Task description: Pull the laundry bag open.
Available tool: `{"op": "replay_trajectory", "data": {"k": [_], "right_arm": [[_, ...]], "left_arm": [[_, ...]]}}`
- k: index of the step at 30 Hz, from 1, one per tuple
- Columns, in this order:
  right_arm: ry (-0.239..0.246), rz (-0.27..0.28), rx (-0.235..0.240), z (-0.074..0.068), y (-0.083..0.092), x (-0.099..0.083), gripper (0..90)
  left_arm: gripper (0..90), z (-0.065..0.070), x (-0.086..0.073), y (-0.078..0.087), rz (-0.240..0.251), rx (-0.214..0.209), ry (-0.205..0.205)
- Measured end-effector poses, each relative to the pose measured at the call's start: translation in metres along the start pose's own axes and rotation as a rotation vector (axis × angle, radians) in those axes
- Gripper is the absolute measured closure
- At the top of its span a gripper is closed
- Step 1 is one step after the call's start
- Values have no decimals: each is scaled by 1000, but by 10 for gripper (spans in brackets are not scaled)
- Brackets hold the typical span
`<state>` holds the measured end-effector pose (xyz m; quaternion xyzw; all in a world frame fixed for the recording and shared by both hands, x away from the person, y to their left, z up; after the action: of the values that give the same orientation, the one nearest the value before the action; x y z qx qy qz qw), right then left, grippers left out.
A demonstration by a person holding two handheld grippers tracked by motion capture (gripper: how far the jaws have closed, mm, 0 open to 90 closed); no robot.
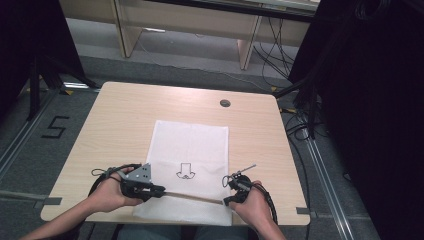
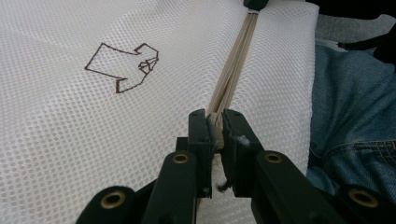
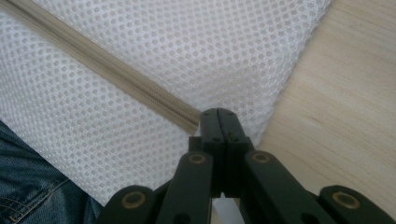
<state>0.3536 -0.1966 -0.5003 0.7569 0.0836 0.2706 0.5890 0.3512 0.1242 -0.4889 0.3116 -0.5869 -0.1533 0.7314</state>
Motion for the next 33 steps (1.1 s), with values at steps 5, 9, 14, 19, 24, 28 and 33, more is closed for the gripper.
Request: {"op": "replay_trajectory", "data": {"k": [5, 9, 14, 19, 24, 28, 33], "right_arm": [[5, 1, -2, 0, 0, 0, 900], [-2, 0, 3, 0, 0, 0, 900], [3, -1, 4, -1, 0, 0, 900], [-2, -2, 0, -1, 1, 0, 900], [-8, -15, -1, -1, 1, 0, 900], [-8, -8, -1, -1, 0, 0, 900], [-9, -8, 4, 0, 0, 0, 900]], "left_arm": [[820, -1, -1, 1, -16, 5, -19], [820, -1, 0, 1, 0, -2, -10], [821, -1, -1, 2, 1, -1, -15], [820, -2, -4, 4, -3, -2, -3], [820, -2, -3, 6, 5, -4, -4], [821, -2, -4, 6, -1, -3, -2], [820, -2, -5, 8, -7, 2, -2]]}}
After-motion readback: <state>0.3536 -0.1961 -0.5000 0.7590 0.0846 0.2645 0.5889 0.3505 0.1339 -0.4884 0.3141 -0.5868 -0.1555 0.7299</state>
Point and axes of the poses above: each handheld gripper's, and its own axes: y roughly backward along the jaws, x roughly out of its top, z roughly to its right, the point moved 2 cm from there along -y, roughly forward along the jaws, and after that the axes turned 3 degrees about -x, right-handed, at the moved point
